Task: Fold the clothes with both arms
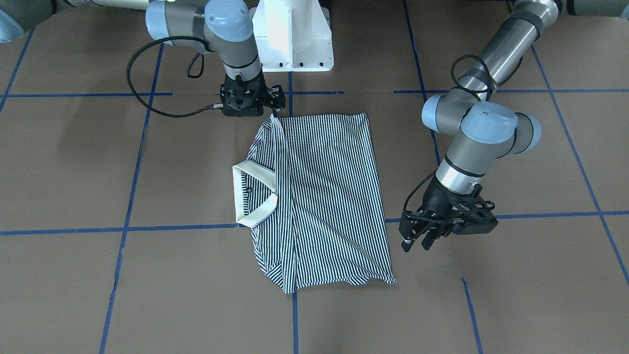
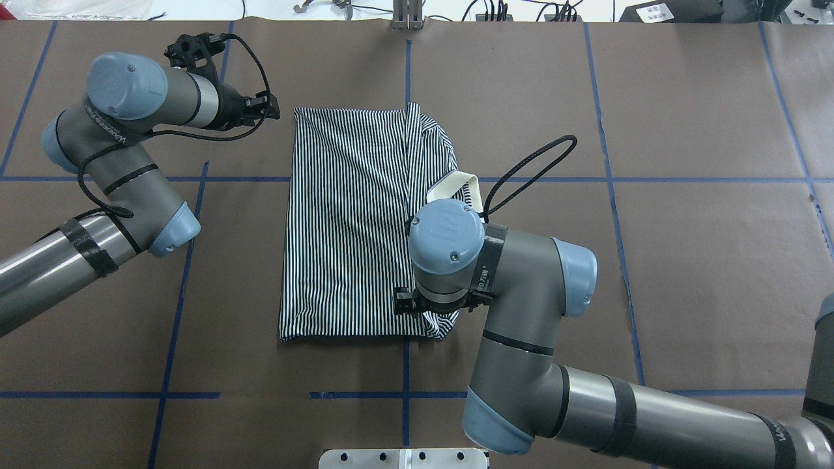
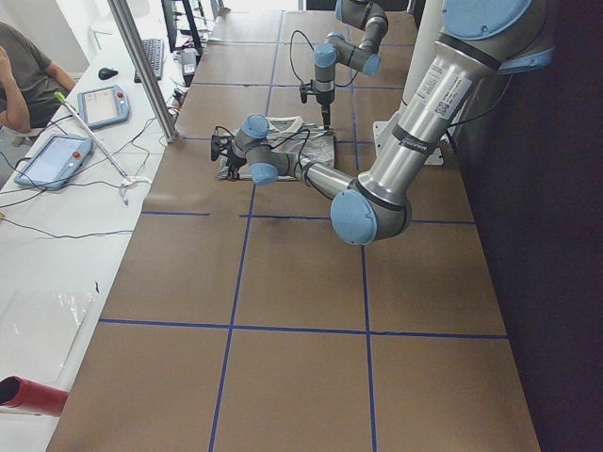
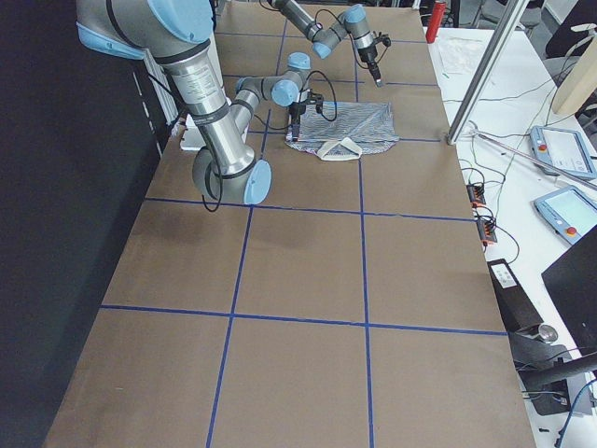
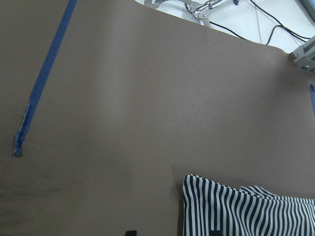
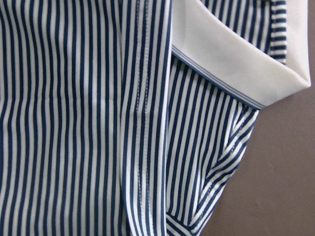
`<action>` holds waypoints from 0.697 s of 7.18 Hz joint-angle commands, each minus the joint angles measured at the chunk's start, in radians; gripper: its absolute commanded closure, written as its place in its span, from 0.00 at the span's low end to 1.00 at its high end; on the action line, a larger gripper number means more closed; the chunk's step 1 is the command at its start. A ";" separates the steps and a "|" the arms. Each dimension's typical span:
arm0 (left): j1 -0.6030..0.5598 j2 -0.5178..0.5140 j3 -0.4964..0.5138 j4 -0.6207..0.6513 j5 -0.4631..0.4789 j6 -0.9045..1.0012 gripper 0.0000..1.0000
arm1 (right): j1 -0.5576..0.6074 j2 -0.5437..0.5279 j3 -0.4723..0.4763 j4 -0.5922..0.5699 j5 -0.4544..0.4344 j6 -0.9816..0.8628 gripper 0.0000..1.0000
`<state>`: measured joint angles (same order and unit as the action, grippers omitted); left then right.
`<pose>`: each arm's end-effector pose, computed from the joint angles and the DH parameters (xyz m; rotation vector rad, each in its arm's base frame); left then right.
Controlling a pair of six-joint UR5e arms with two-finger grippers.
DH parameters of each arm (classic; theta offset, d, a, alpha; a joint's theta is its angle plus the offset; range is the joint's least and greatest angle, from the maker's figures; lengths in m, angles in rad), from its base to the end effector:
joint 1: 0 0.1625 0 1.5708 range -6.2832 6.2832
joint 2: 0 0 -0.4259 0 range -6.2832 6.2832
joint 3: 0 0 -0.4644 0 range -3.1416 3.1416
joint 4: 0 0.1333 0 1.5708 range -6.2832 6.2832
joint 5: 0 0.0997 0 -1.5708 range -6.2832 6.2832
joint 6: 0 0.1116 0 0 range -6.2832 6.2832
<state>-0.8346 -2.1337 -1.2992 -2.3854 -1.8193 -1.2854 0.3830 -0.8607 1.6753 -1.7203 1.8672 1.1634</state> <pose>0.4678 -0.6739 0.3487 0.3977 1.0555 -0.3528 -0.6493 -0.3702 0.1701 -0.0092 -0.7193 -0.1219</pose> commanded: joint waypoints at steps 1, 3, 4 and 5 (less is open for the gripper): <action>0.003 0.008 -0.005 0.000 0.000 -0.002 0.42 | -0.022 0.032 -0.054 -0.024 -0.052 -0.085 0.10; 0.005 0.012 -0.006 0.000 0.000 -0.020 0.42 | -0.038 0.040 -0.074 -0.045 -0.086 -0.103 0.15; 0.006 0.014 -0.014 0.000 0.000 -0.023 0.41 | -0.036 0.042 -0.063 -0.092 -0.088 -0.129 0.17; 0.006 0.014 -0.015 0.000 0.000 -0.023 0.41 | -0.036 0.031 -0.057 -0.119 -0.097 -0.146 0.18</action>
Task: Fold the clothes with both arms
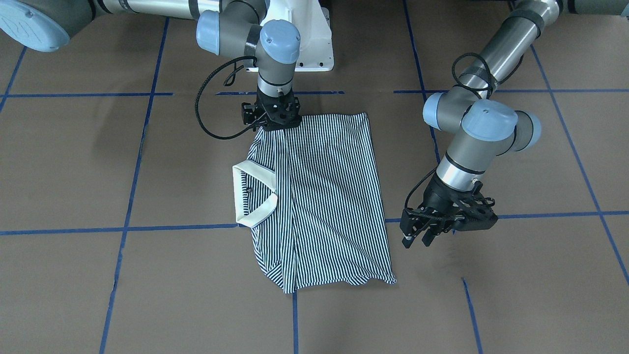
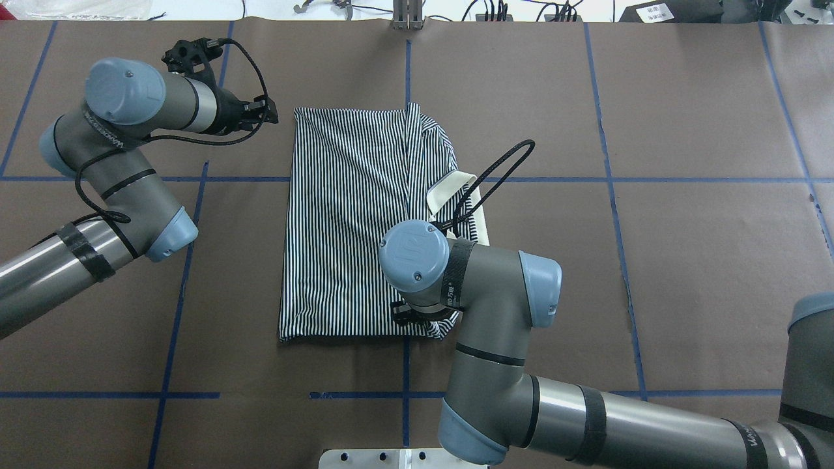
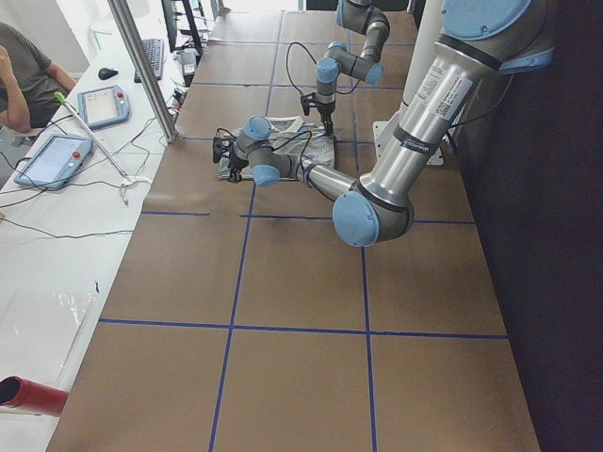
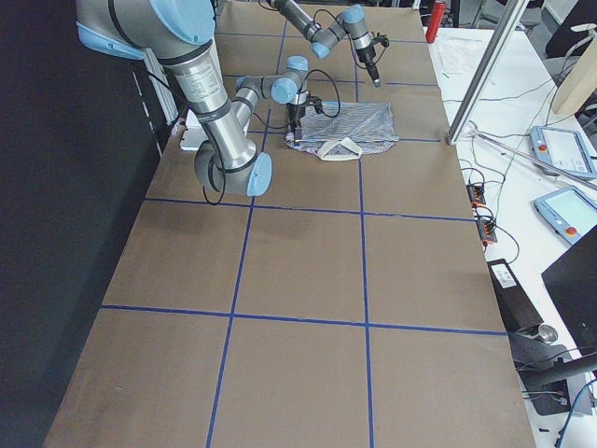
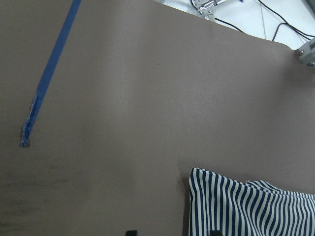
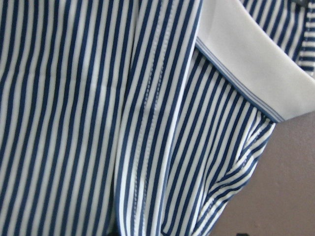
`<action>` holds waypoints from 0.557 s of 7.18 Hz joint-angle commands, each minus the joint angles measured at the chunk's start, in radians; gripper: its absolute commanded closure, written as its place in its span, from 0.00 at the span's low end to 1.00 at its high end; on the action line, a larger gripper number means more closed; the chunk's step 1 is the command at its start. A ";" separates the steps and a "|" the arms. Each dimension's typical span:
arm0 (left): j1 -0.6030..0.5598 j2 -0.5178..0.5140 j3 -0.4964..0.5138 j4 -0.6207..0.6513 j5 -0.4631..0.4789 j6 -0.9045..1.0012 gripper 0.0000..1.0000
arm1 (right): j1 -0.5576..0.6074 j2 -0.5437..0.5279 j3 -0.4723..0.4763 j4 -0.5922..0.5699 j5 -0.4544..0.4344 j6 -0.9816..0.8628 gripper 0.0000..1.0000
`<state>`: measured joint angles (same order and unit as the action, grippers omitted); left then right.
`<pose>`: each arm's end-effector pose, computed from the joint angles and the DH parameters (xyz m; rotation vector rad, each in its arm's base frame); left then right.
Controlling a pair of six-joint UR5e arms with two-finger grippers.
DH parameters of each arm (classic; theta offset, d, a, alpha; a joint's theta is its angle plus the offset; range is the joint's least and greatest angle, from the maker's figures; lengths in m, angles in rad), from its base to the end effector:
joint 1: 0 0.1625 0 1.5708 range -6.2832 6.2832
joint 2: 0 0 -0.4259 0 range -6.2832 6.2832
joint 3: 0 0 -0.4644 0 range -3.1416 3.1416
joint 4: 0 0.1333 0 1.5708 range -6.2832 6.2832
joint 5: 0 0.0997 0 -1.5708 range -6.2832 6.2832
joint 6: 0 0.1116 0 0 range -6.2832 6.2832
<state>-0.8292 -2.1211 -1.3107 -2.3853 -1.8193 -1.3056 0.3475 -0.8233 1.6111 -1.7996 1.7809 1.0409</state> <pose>0.4685 -0.6682 0.3522 0.3837 1.0600 -0.3663 -0.6767 -0.3621 0.1853 0.0515 -0.5924 -0.2357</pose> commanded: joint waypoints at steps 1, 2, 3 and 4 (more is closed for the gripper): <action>0.001 0.000 -0.007 0.000 0.000 -0.003 0.41 | -0.002 -0.073 0.074 -0.044 -0.024 -0.045 0.19; 0.001 0.001 -0.011 0.000 0.000 -0.004 0.42 | -0.001 -0.193 0.204 -0.076 -0.029 -0.108 0.19; 0.001 0.001 -0.015 0.000 0.000 -0.008 0.41 | -0.007 -0.261 0.273 -0.098 -0.056 -0.132 0.19; 0.002 0.001 -0.025 0.001 -0.002 -0.017 0.41 | -0.018 -0.248 0.276 -0.104 -0.066 -0.133 0.19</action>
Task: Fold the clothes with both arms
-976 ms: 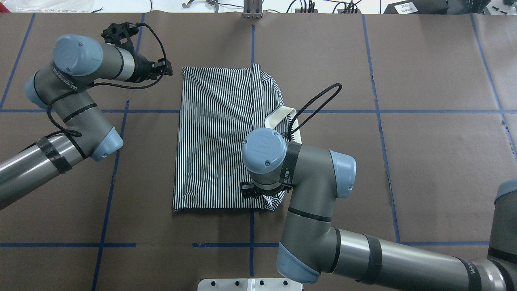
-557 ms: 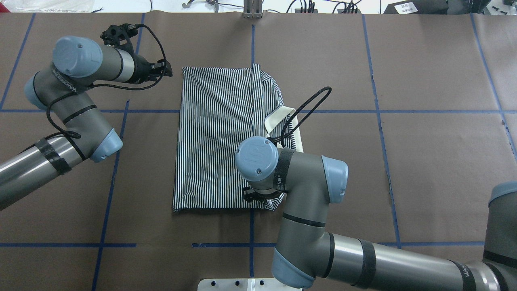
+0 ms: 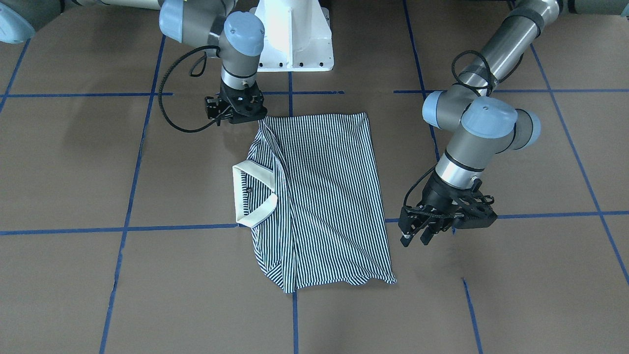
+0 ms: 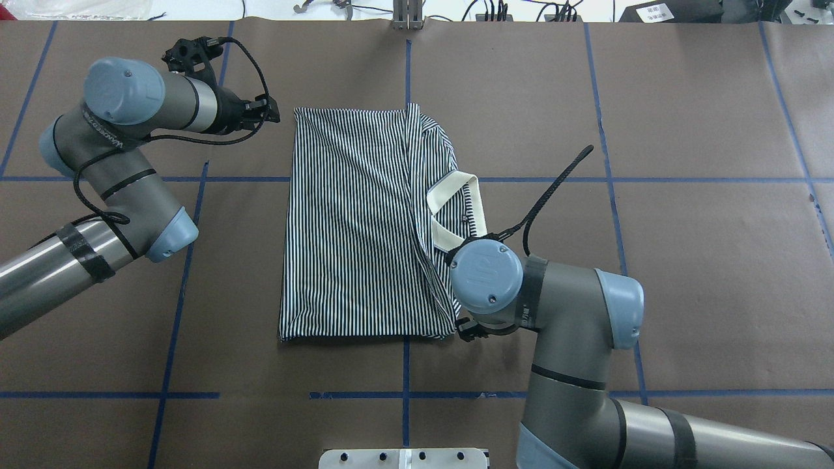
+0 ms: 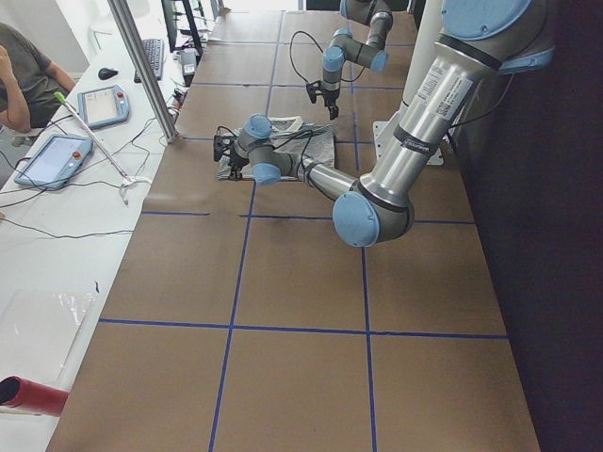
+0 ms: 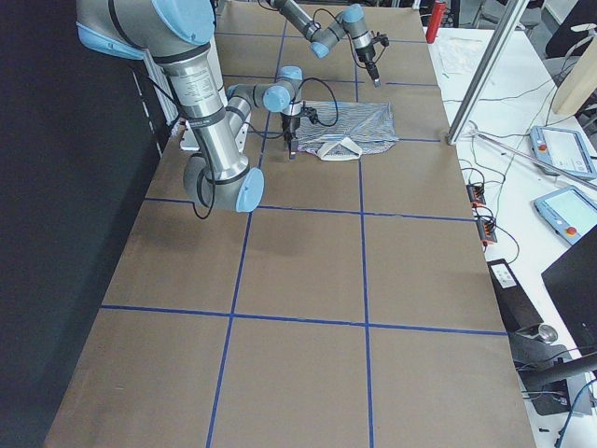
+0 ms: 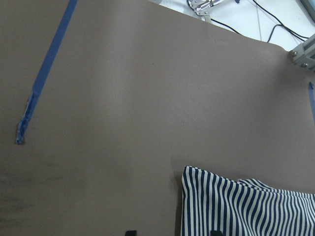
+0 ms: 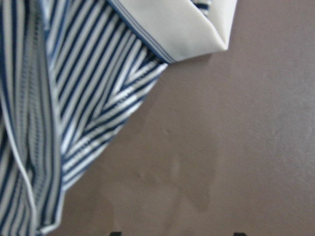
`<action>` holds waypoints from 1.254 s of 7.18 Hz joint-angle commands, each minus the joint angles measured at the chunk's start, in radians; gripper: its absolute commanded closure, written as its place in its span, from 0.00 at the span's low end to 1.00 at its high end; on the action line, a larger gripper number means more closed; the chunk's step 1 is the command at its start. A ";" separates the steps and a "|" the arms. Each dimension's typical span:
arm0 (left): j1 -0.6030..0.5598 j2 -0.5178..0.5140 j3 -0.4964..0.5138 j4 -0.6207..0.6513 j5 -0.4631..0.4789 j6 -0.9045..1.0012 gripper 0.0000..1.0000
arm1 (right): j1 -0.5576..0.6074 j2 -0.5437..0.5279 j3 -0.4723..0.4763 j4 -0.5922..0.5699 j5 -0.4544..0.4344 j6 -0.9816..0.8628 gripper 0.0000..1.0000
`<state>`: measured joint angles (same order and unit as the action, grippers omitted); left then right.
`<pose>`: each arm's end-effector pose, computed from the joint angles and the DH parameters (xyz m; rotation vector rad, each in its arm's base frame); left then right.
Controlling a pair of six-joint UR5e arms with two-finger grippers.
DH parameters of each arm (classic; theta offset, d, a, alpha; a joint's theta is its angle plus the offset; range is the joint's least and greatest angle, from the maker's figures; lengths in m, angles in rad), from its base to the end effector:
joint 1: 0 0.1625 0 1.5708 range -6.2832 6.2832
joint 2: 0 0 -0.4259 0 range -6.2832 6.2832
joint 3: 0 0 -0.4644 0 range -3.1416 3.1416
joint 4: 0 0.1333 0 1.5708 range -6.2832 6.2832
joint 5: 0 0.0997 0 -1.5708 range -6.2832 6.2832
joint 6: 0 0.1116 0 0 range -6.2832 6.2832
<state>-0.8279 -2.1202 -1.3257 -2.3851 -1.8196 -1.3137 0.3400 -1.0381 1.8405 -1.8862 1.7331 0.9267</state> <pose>0.4675 -0.6654 0.3442 0.3862 1.0736 -0.3690 -0.6014 -0.3350 0.2461 0.0898 -0.5058 -0.3369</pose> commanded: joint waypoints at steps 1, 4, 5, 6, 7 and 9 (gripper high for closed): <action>0.000 0.000 -0.012 0.003 -0.001 -0.009 0.42 | -0.012 0.016 0.027 -0.019 -0.021 -0.014 0.20; 0.003 0.000 -0.017 0.003 -0.001 -0.025 0.41 | 0.023 0.197 -0.152 0.018 -0.044 0.009 0.36; 0.003 0.000 -0.018 0.003 -0.001 -0.025 0.42 | 0.027 0.211 -0.199 0.080 -0.061 0.015 0.58; 0.003 0.000 -0.018 0.003 -0.001 -0.025 0.42 | 0.031 0.237 -0.257 0.123 -0.070 0.015 0.60; 0.003 0.000 -0.024 0.003 -0.001 -0.036 0.42 | 0.034 0.280 -0.309 0.127 -0.075 0.014 0.60; 0.003 0.015 -0.036 0.006 -0.042 -0.041 0.42 | 0.042 0.286 -0.329 0.157 -0.075 0.004 0.60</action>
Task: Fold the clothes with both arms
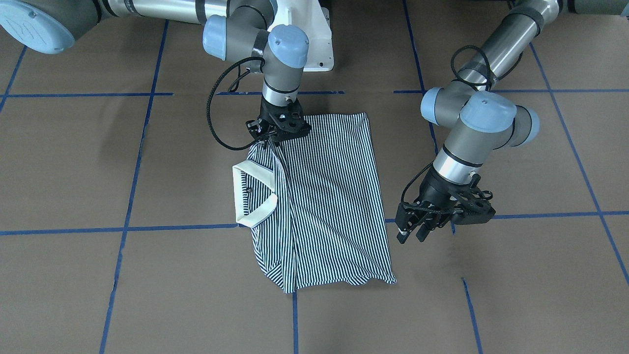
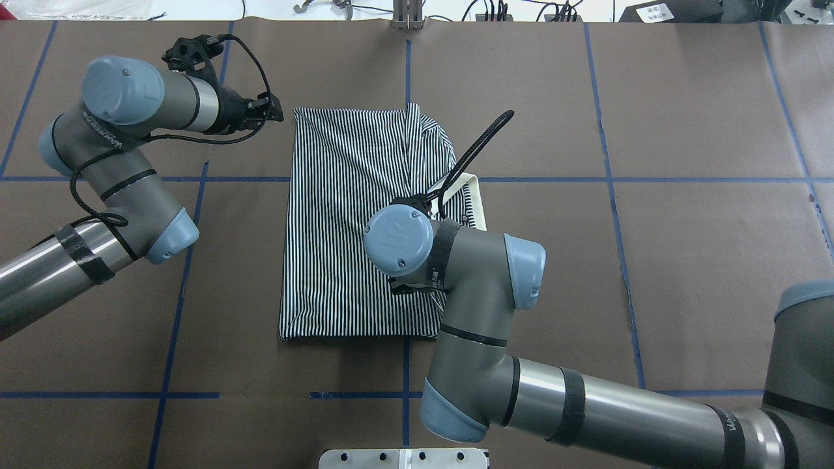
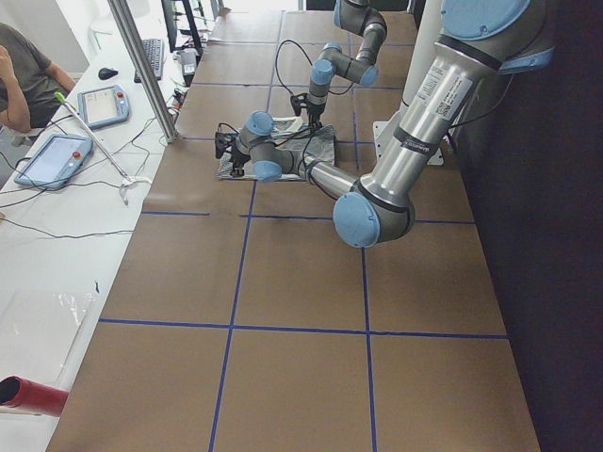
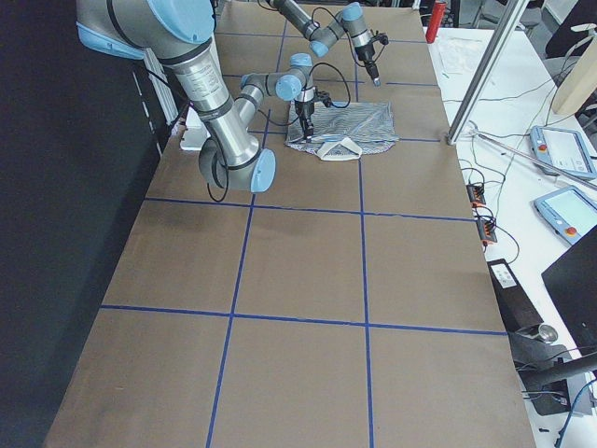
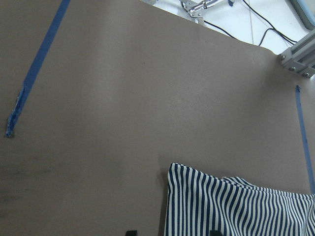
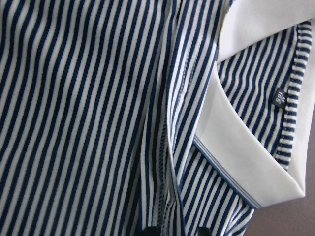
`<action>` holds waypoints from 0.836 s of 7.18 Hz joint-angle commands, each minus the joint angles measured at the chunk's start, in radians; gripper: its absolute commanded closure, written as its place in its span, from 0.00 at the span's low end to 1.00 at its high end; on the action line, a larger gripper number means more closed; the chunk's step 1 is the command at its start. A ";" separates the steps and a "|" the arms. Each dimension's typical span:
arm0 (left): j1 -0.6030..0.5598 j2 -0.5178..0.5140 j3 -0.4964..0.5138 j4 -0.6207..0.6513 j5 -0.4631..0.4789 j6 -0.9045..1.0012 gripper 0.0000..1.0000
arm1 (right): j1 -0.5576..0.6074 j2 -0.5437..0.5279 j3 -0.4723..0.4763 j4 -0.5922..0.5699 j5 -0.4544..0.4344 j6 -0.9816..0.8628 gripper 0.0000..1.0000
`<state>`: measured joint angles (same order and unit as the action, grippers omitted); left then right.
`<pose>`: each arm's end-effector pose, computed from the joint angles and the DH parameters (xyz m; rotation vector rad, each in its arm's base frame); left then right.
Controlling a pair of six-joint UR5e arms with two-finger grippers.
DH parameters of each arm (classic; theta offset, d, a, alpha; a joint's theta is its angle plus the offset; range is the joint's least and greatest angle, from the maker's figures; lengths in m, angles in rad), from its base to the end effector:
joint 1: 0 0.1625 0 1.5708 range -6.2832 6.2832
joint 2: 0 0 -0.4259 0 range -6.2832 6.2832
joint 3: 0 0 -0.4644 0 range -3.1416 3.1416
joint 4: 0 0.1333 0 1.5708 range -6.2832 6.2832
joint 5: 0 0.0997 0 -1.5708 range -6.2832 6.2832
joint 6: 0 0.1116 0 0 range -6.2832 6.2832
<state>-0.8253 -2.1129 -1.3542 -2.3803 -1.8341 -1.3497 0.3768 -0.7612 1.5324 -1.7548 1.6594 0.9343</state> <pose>0.4657 -0.6582 0.3339 0.3629 1.1010 -0.3863 -0.6854 -0.4040 0.1699 0.2102 -0.5567 -0.2780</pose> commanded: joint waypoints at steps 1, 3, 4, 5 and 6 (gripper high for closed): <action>0.000 0.008 -0.010 0.001 -0.030 -0.017 0.41 | 0.017 0.016 -0.024 0.046 -0.001 -0.006 0.59; 0.000 0.008 -0.011 0.000 -0.030 -0.025 0.41 | 0.033 0.025 -0.028 0.054 -0.001 -0.009 0.59; 0.002 0.008 -0.010 0.000 -0.030 -0.028 0.42 | 0.033 0.032 -0.049 0.054 0.000 -0.009 0.58; 0.002 0.008 -0.010 0.000 -0.030 -0.028 0.42 | 0.033 0.043 -0.081 0.055 0.000 -0.008 0.58; 0.002 0.008 -0.011 0.000 -0.030 -0.028 0.41 | 0.033 0.043 -0.084 0.081 0.000 -0.006 0.58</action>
<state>-0.8240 -2.1047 -1.3642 -2.3807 -1.8637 -1.3768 0.4088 -0.7228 1.4644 -1.6942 1.6595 0.9264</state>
